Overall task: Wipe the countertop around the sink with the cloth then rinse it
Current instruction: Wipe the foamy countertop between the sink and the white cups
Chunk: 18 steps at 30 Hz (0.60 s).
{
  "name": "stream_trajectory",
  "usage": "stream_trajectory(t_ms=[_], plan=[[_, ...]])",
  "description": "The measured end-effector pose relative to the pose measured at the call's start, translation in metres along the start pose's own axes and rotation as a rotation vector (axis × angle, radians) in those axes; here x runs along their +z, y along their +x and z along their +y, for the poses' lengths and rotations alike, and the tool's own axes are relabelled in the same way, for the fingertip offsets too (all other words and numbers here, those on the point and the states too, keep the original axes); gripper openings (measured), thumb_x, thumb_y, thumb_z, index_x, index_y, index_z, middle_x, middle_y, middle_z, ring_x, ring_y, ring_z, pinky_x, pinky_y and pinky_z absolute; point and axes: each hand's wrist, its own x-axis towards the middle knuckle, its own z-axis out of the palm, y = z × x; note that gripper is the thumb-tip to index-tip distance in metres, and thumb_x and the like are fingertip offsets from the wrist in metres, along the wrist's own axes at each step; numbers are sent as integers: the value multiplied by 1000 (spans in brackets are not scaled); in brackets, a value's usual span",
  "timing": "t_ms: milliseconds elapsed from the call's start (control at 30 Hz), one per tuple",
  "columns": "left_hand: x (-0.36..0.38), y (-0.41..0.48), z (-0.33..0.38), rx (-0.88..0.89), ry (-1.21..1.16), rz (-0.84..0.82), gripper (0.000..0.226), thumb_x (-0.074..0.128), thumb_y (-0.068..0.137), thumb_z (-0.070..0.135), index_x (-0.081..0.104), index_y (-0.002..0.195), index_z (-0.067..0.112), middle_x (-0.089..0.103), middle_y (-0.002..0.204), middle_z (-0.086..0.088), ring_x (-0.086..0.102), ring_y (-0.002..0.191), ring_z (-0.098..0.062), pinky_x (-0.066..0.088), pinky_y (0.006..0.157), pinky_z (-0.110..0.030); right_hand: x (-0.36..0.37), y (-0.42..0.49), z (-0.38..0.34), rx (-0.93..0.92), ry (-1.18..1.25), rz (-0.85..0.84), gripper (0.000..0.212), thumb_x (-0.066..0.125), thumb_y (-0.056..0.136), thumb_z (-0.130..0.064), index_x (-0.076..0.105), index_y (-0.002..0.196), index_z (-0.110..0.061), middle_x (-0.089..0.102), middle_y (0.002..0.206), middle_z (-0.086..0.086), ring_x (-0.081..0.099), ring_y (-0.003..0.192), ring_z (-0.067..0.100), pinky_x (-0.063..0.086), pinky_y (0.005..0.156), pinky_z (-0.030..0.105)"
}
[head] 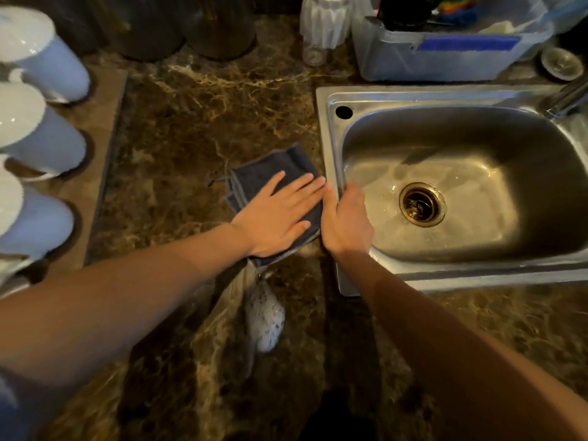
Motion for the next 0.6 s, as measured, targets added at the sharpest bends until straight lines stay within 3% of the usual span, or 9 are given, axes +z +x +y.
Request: stream_trajectory(t_ms=[133,267,367,400,467,533,600], plan=[[4,-29,26,34,-14,-12,67,3,92,47,2,154,21,0,162,3,-9,148,-12,-8,117,-42,-5,-11,10,-150,157,34,55,27,98,-51,42,139,-18,48,137,6,46,127,23,37,101,38],[5,-53,45,129,-65,-64,61,-1,94,47,-3,152,29,-5,161,10,-16,145,-9,-13,117,-42,-19,-22,18,-327,231,-33,67,20,92,-52,47,136,-9,47,138,10,41,128,20,32,110,39],[-4,-71,48,55,-223,50,58,7,96,43,21,151,31,7,160,10,-3,148,-8,-9,117,-37,-35,-32,16,-657,109,-42,51,30,97,-40,52,131,-10,51,135,11,42,129,23,32,110,40],[-6,-82,45,-46,-258,179,55,16,97,39,33,148,28,20,159,5,9,148,-10,0,117,-39,-37,-33,10,-786,58,-70,47,34,98,-38,54,130,-10,52,135,11,43,129,24,32,110,41],[0,-114,27,-410,-321,382,51,27,96,34,44,143,23,36,154,-3,25,143,-16,16,115,-49,-33,-34,-7,-991,-96,-156,47,38,97,-40,55,132,-15,50,139,10,38,134,27,29,113,45],[16,-151,4,-803,-352,335,56,24,96,41,35,148,24,28,158,-4,20,146,-23,16,115,-56,-18,-31,-22,-1058,-347,-295,54,34,96,-52,45,143,-27,35,154,3,21,145,29,15,114,53],[33,-175,-2,-959,-309,189,64,13,94,50,21,153,27,16,161,-4,9,149,-27,7,116,-55,2,-30,-26,-1019,-562,-429,64,25,92,-65,23,151,-39,12,162,-6,-1,149,28,0,113,62]])
